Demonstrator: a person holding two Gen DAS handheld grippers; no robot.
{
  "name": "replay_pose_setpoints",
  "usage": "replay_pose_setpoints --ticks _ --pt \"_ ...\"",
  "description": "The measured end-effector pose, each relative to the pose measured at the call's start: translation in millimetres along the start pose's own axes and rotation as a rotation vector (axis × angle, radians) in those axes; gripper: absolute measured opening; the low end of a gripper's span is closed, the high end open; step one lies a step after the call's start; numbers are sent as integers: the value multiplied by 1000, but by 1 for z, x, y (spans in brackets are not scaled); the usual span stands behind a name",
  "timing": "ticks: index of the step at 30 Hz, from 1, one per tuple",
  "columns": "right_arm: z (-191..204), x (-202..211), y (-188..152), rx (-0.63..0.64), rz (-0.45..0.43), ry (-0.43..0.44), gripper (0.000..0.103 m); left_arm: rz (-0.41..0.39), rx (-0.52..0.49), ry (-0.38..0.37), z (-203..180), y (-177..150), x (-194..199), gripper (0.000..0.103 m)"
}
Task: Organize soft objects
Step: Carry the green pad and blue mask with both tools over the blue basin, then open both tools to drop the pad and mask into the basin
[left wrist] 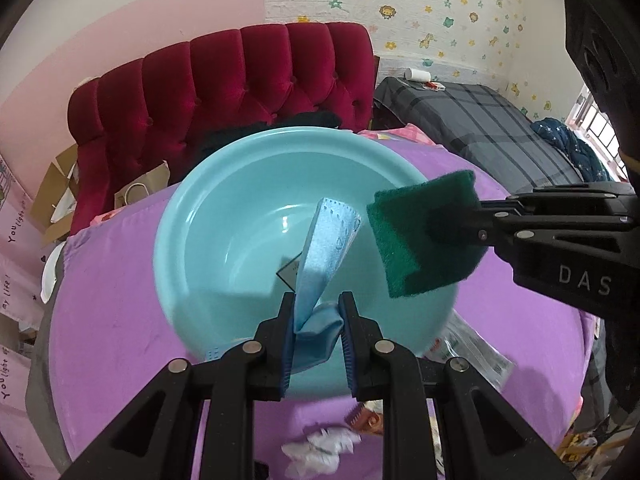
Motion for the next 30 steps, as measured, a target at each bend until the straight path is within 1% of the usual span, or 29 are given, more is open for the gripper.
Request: replay_pose_setpoints --ticks 4,7,13,18,20,23,26,27,28,29,30 --pt "-10 -17 11 -29 6 6 7 14 15 -17 2 9 -17 23" --pt "-15 -29 17 -36 15 -2 7 17 7 -16 1 14 -29 23" --pt "-29 -53 23 -67 34 -6 7 42 -3 -7 2 12 -53 23" --pt "-40 -74 21 -85 70 -35 7 71 -4 0 0 7 -71 23" --pt "-43 -79 18 -93 83 -39 7 80 -10 2 -2 5 -76 23" --pt "-43 -80 19 -97 74 -37 8 76 -10 -7 -3 5 -75 23" --pt "-42 -82 18 -84 78 -36 11 66 -22 19 -2 5 -74 23" --pt "-42 -82 18 -81 81 -37 13 67 -21 25 -1 5 -73 27" --pt "-42 -82 18 -80 80 -38 14 67 -17 32 1 5 -72 35" --pt "-42 -81 19 -79 73 -40 18 67 -13 39 2 6 -72 43" --pt "-41 -79 20 -77 64 -38 30 68 -7 45 3 6 -71 67"
Point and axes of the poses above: each gripper's, at about its wrist camera, not at the fingertips, and x roughly against the way its jaws point, z to its left, y to its top, the point moved 8 cm from there along -x, roughly the way its jaws point, and after that the axes turned 14 degrees about y, right-handed, at the moved point
